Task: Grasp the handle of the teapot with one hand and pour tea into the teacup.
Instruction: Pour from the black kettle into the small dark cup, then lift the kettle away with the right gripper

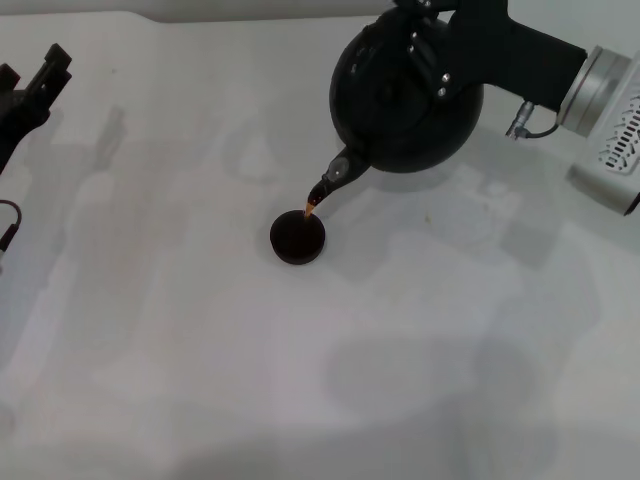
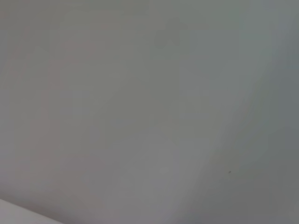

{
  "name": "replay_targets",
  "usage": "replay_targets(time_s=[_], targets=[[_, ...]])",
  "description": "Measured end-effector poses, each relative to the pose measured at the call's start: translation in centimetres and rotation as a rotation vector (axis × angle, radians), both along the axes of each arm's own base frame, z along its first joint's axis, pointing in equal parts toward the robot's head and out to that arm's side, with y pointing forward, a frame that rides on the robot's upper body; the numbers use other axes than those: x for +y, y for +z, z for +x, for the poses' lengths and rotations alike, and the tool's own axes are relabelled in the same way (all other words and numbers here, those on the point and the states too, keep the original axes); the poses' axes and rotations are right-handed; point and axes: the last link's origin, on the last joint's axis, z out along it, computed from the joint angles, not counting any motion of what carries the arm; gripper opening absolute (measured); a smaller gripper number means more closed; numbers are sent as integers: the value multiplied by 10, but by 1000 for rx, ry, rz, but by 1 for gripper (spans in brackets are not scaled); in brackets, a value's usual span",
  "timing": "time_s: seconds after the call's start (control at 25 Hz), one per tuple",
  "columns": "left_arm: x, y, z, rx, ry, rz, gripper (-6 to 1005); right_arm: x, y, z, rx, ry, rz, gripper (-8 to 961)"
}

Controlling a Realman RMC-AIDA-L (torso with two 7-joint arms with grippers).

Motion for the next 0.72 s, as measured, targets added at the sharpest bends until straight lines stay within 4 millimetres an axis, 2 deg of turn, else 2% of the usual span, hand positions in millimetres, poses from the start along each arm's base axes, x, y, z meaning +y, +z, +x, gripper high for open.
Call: replay_targets(time_s=[0.44, 0.72], targets=[[0, 0, 0, 0, 2, -1, 890, 1, 0, 0, -11, 0, -1, 111], [1, 0, 1, 1, -2, 0, 890, 2, 1, 9, 22, -68, 12, 111]])
